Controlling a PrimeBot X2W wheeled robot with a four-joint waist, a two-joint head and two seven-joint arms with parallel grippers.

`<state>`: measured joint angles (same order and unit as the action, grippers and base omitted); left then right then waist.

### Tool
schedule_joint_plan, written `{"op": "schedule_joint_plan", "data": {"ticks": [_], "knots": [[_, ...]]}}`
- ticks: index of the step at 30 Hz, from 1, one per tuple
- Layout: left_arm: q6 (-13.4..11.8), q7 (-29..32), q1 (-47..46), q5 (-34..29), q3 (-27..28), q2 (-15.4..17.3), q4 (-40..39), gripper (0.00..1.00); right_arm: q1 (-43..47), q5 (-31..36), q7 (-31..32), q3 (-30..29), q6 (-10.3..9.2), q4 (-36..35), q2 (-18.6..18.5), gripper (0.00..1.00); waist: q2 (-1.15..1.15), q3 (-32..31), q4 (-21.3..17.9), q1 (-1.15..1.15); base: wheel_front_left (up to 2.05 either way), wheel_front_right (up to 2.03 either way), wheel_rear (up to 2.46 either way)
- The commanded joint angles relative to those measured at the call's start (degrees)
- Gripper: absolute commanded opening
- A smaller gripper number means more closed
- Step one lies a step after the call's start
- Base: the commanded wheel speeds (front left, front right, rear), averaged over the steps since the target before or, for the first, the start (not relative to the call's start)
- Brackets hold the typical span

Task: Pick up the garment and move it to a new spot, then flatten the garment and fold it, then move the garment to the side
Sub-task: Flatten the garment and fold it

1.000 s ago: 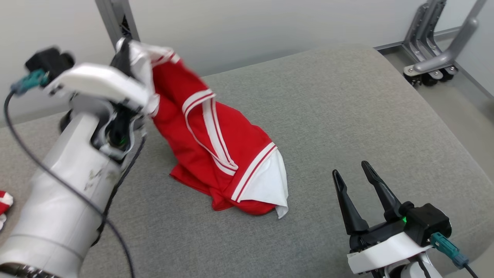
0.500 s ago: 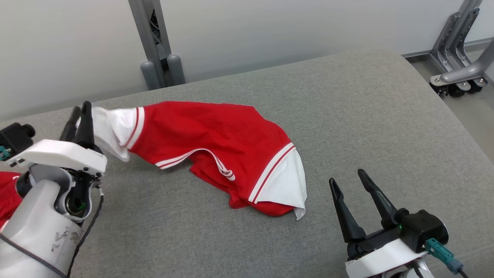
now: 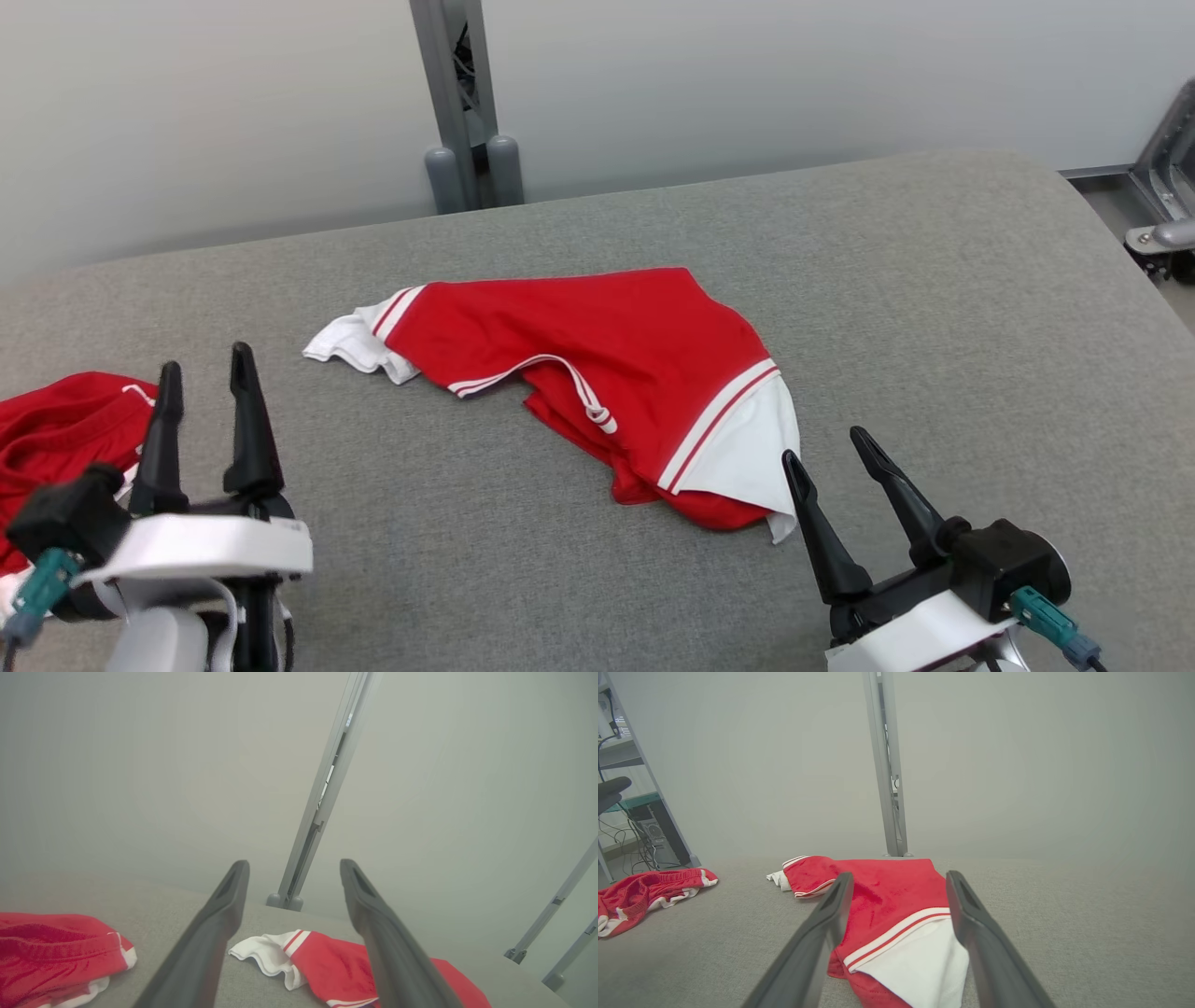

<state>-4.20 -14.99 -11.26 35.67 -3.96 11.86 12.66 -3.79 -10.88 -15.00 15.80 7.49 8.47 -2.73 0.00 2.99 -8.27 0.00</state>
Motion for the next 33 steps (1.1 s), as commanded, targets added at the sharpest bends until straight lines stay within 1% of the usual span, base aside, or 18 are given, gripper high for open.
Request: {"op": "schedule_joint_plan", "data": {"ticks": [1,2,5,8,9,14,17,19,26,31,33], "knots": [[0.1,-0.2,3.6,-3.9,1.4,-2.2,-3.7,1.0,0.5,-0.1,-0.3,-0.2,0.01,0.2,-0.3,1.0,0.0,-0.1,1.8,0.0,0.0,0.0,0.0],[0.4,-0.2,5.1,-5.6,2.1,-3.5,-5.8,1.0,0.5,0.0,-0.3,-0.2,0.01,0.2,-0.3,1.0,0.0,-0.2,2.3,0.0,0.0,0.0,0.0],[1.6,-0.2,8.9,-10.4,3.5,-5.9,-10.2,1.0,0.5,0.3,-0.3,-0.5,0.01,0.4,-0.3,1.0,0.0,-0.5,3.9,0.0,0.0,0.0,0.0],[2.6,-0.2,12.1,-15.3,3.9,-7.4,-13.4,1.0,0.8,0.6,-0.3,-0.8,0.01,0.5,-0.3,1.0,0.0,-1.1,5.4,0.0,0.0,0.0,0.0],[3.1,-0.2,13.9,-18.0,3.7,-8.0,-14.5,1.0,1.2,0.6,-0.3,-1.1,0.01,0.5,-0.3,1.0,0.0,-1.6,6.3,0.0,0.0,0.0,0.0],[3.5,-0.2,16.9,-22.5,2.7,-8.5,-15.3,1.0,2.0,0.5,-0.3,-1.2,0.01,0.7,-0.3,1.0,0.0,-2.4,7.6,0.0,0.0,0.0,0.0],[3.1,-0.2,18.5,-23.3,2.4,-8.8,-15.3,1.0,2.4,0.4,-0.3,-1.3,0.01,0.6,-0.3,1.0,0.0,-2.7,8.1,0.0,0.0,0.0,0.0],[2.7,-0.2,18.9,-22.4,1.9,-8.9,-15.1,1.0,2.8,0.3,-0.3,-1.4,0.01,0.7,-0.3,1.0,0.0,-2.9,8.3,0.0,0.0,0.0,0.0],[1.5,-0.2,17.5,-22.1,-0.2,-8.9,-15.2,1.0,2.4,1.0,-0.3,-1.6,0.01,1.5,-0.3,1.0,0.0,-2.7,9.7,0.0,0.0,0.0,0.0],[1.3,-0.2,17.5,-22.4,-1.6,-8.9,-14.8,1.0,1.0,-0.1,-0.3,-0.3,0.01,5.1,-0.3,1.0,0.0,-2.0,11.6,0.0,0.0,0.0,0.0],[1.3,-0.2,17.0,-22.0,-2.3,-8.9,-14.8,1.0,0.2,-1.8,-0.3,1.4,0.01,7.7,-0.3,1.0,0.0,-1.4,12.7,0.0,0.0,0.0,0.0]]}}
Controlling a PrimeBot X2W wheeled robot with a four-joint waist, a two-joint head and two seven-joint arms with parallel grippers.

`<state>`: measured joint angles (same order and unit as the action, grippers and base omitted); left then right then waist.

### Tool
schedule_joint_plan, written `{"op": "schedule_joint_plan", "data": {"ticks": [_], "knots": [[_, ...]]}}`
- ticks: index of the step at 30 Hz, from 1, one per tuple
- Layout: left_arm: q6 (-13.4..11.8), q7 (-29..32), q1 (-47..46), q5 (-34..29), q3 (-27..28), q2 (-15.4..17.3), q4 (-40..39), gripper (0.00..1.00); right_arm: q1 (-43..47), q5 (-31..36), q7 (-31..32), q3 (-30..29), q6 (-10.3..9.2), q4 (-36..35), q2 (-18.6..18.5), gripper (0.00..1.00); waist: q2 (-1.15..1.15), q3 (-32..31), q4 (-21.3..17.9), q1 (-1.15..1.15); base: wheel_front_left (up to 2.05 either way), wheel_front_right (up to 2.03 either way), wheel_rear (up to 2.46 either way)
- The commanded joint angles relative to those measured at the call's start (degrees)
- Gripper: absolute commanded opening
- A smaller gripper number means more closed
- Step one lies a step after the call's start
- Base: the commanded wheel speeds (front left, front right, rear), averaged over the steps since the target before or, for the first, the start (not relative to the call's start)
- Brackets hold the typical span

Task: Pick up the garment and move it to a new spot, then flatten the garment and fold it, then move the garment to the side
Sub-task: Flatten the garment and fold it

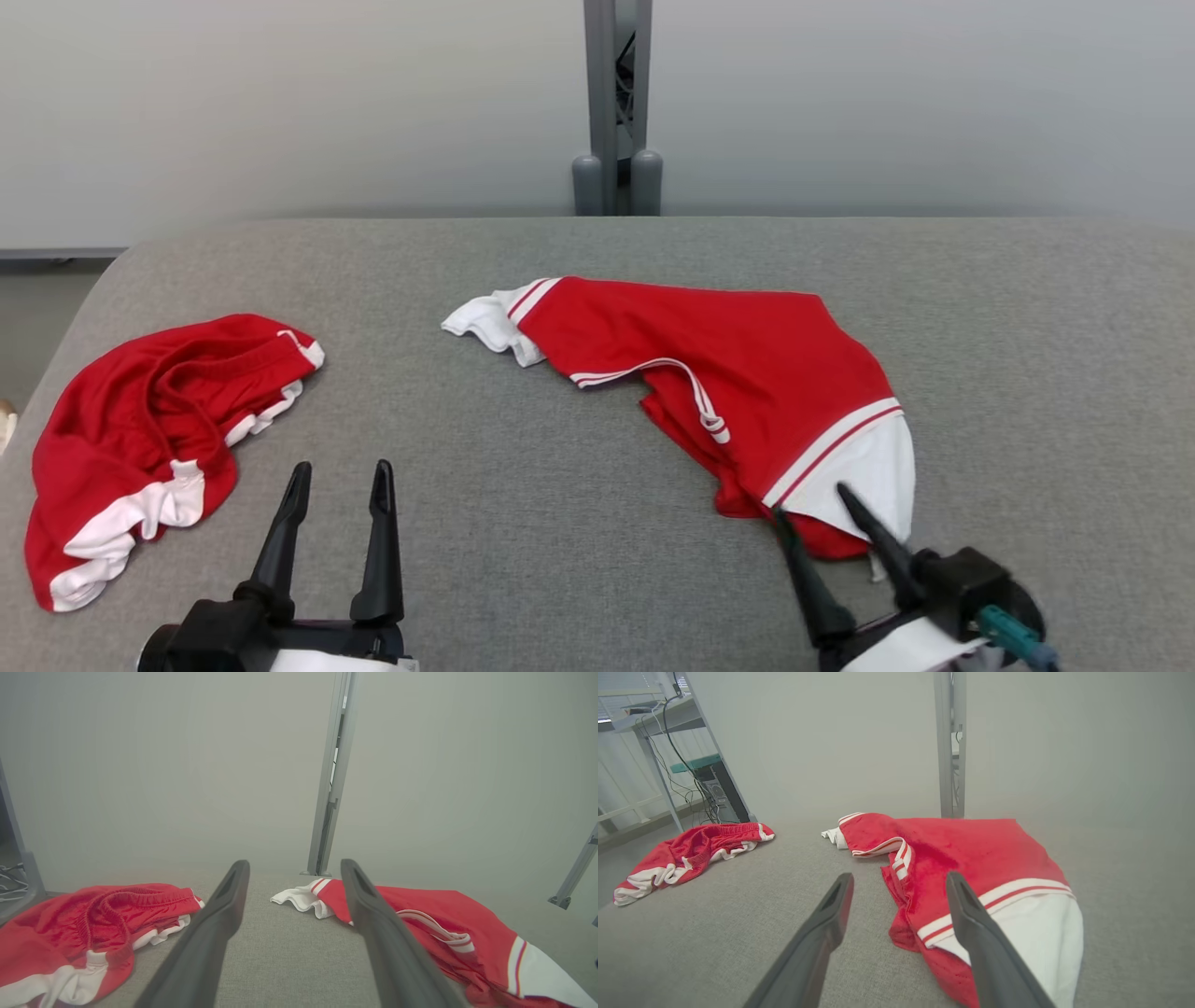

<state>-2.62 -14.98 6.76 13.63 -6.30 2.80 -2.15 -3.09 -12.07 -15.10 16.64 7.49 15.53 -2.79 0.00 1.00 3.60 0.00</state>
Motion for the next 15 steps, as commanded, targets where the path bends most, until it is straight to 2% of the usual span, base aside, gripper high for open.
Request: {"op": "schedule_joint_plan", "data": {"ticks": [1,6,10,15], "knots": [[-0.4,-0.2,-1.2,0.5,-0.2,0.2,0.0,1.0,-1.2,-1.4,-0.1,2.1,0.01,2.8,-0.2,1.0,0.0,0.9,1.3,0.0,0.0,0.0,0.0],[0.0,-0.2,-2.0,0.9,-1.7,0.2,0.7,1.0,-7.5,-4.4,-0.1,7.1,0.01,15.6,-0.5,1.0,0.0,2.1,4.0,0.0,0.0,0.0,0.0],[-0.2,-0.2,-2.7,1.1,-2.4,0.2,1.0,1.0,-12.0,-7.6,-0.1,8.8,0.01,24.7,-0.6,1.0,0.0,2.8,6.1,0.0,0.0,0.0,0.0],[0.1,-0.2,-3.3,1.0,-2.7,0.2,1.3,1.0,-16.2,-9.2,-0.1,8.6,0.01,31.3,-1.1,1.0,0.0,3.6,8.0,0.0,0.0,0.0,0.0]]}}
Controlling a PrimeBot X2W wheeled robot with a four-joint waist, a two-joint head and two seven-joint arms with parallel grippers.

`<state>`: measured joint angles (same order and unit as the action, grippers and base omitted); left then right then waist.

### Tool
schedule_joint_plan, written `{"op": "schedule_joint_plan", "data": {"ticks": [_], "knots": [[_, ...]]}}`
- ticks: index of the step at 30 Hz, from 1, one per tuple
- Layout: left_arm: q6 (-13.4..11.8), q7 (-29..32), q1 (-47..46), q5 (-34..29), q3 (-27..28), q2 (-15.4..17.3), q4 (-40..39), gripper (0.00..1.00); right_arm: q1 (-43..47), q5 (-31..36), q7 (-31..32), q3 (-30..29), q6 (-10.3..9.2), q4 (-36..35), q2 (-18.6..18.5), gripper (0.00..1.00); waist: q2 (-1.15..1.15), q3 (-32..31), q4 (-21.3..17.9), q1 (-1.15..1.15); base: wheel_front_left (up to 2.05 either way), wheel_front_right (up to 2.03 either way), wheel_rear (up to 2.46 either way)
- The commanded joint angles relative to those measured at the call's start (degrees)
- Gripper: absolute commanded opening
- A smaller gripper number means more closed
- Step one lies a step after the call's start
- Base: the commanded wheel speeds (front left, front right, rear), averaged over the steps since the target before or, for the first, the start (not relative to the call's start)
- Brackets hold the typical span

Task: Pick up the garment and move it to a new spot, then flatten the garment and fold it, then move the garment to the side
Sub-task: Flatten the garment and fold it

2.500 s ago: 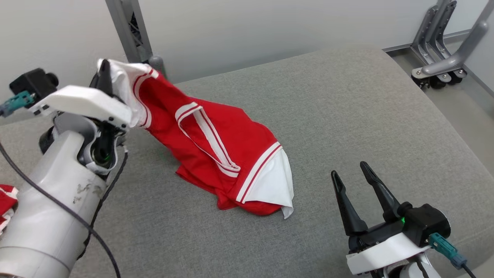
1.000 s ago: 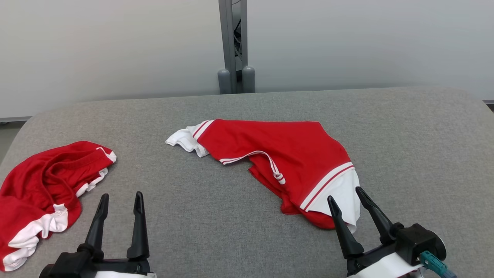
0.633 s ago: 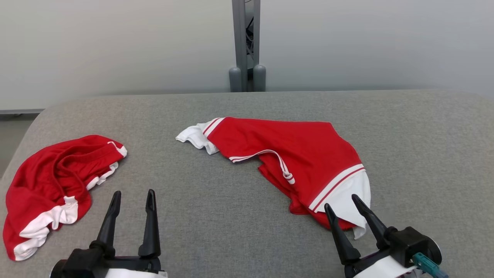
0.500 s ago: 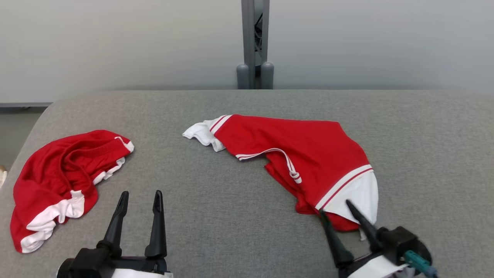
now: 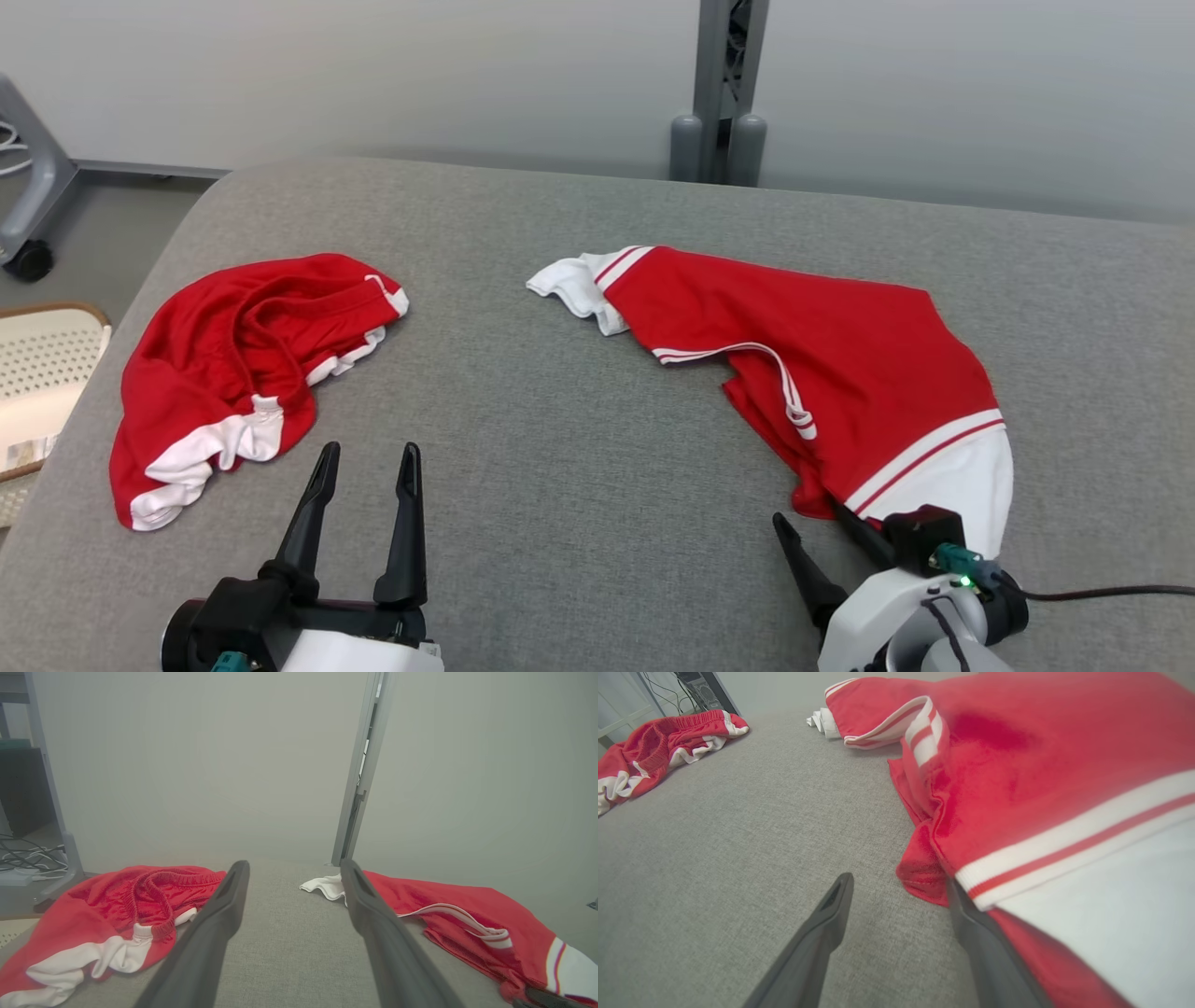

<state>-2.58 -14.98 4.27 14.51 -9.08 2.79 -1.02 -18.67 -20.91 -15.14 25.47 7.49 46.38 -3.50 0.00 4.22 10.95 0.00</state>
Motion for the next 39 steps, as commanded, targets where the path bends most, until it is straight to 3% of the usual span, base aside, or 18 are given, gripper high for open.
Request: {"op": "schedule_joint_plan", "data": {"ticks": [1,16,19,21,29,39], "knots": [[0.2,-0.2,-0.9,0.1,0.1,0.2,0.2,1.0,-1.1,-0.2,-0.1,-0.8,0.01,1.0,-0.5,1.0,0.0,0.5,0.9,0.0,0.0,0.0,0.0],[0.2,-0.2,-1.1,0.5,-1.3,0.2,1.1,1.0,-1.7,6.7,-0.1,-8.6,0.0,7.7,0.3,0.98,0.0,-1.5,4.5,0.0,0.0,0.0,0.0],[0.5,-0.2,-1.2,0.1,-1.5,0.2,1.1,1.0,-2.3,9.4,-0.1,-12.1,0.01,8.4,0.4,0.45,0.0,-1.2,5.6,0.0,0.0,0.0,0.0],[0.5,-0.2,-1.3,0.0,-1.4,0.2,1.0,1.0,-2.6,10.5,-0.1,-13.4,0.01,8.8,0.4,0.0,0.0,-0.9,5.9,0.0,0.0,0.0,0.0],[-0.2,-0.2,-1.6,0.4,-1.1,0.2,0.4,1.0,-3.3,13.1,-0.1,-15.3,0.0,7.0,0.4,0.0,0.0,0.7,4.9,0.0,0.0,0.0,0.0],[0.2,-0.2,-3.4,-0.1,-0.8,0.2,0.1,1.0,0.3,16.1,-0.1,-17.5,0.0,-4.8,0.3,0.0,0.0,3.0,-4.5,0.0,0.0,0.0,0.0]]}}
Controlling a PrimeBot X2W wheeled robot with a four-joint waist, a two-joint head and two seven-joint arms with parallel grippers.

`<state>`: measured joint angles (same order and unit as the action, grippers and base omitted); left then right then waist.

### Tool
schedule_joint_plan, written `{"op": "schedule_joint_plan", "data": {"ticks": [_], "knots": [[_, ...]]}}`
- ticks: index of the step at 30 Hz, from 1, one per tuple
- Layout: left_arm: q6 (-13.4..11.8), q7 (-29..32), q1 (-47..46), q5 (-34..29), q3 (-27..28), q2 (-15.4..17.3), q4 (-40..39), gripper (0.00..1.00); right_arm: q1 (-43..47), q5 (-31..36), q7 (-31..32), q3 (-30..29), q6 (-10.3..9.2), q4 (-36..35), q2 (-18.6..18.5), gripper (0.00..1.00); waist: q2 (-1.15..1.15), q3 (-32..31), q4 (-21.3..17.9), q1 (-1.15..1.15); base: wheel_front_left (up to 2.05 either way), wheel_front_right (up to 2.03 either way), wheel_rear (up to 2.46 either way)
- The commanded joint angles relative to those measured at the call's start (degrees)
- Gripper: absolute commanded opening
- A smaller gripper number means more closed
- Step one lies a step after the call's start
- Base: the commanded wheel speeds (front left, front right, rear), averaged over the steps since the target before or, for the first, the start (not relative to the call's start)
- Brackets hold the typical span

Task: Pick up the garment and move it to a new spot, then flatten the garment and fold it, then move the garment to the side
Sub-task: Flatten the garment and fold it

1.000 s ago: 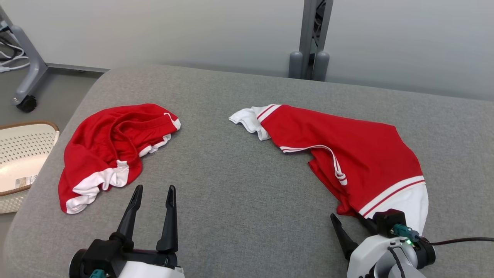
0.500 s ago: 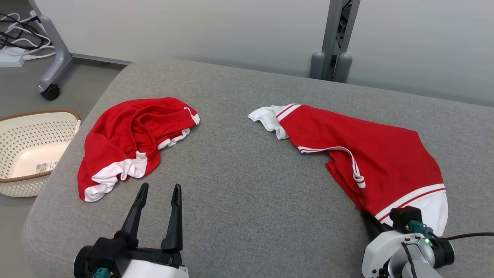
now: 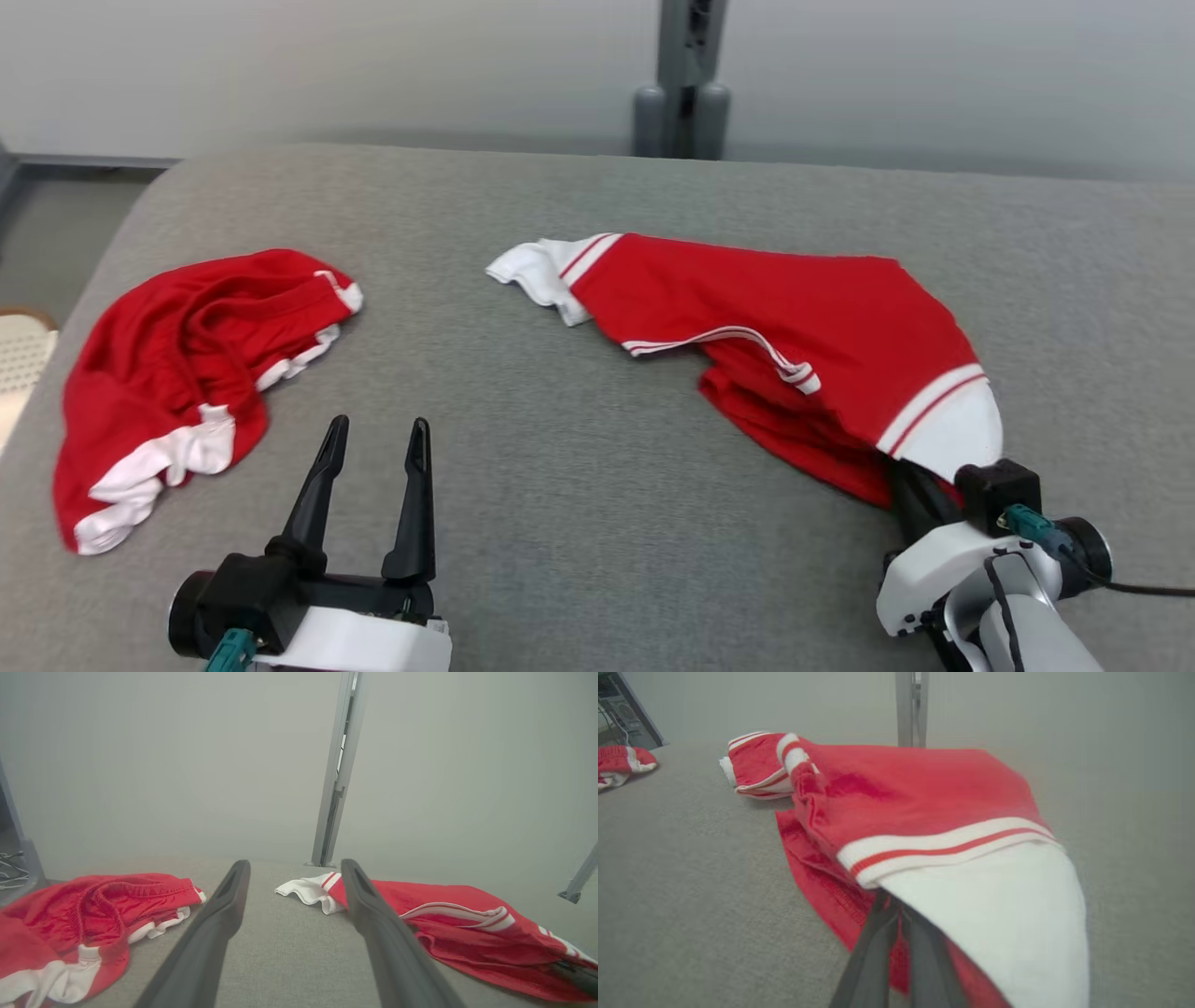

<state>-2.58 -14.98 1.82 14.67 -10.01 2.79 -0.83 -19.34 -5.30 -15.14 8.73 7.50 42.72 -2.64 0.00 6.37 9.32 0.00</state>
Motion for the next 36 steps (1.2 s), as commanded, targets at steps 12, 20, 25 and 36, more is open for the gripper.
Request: {"op": "schedule_joint_plan", "data": {"ticks": [12,20,25,36], "knots": [[1.2,-0.2,-1.9,-1.4,0.9,0.2,0.4,1.0,5.6,2.9,-0.1,-8.6,-0.01,-10.5,-1.7,0.0,0.0,1.1,-11.7,0.0,0.0,0.0,0.0],[1.3,-0.2,-1.8,-1.5,0.5,0.2,0.8,1.0,8.2,5.4,-0.1,-18.2,-0.01,-13.2,-3.2,0.0,0.0,-0.3,-15.1,0.0,0.0,0.0,0.0],[2.4,-0.2,-1.5,-1.9,-0.8,0.2,1.3,1.0,8.7,6.8,-0.1,-19.0,-0.01,-9.5,-3.0,0.0,0.0,-1.0,-15.9,0.0,0.0,0.0,0.0],[4.5,-0.2,-2.3,-4.1,-3.5,0.2,3.4,1.0,8.0,9.3,-0.1,-25.7,-0.01,-16.0,-1.1,1.0,0.0,-1.3,-16.6,0.0,0.0,0.0,0.0]]}}
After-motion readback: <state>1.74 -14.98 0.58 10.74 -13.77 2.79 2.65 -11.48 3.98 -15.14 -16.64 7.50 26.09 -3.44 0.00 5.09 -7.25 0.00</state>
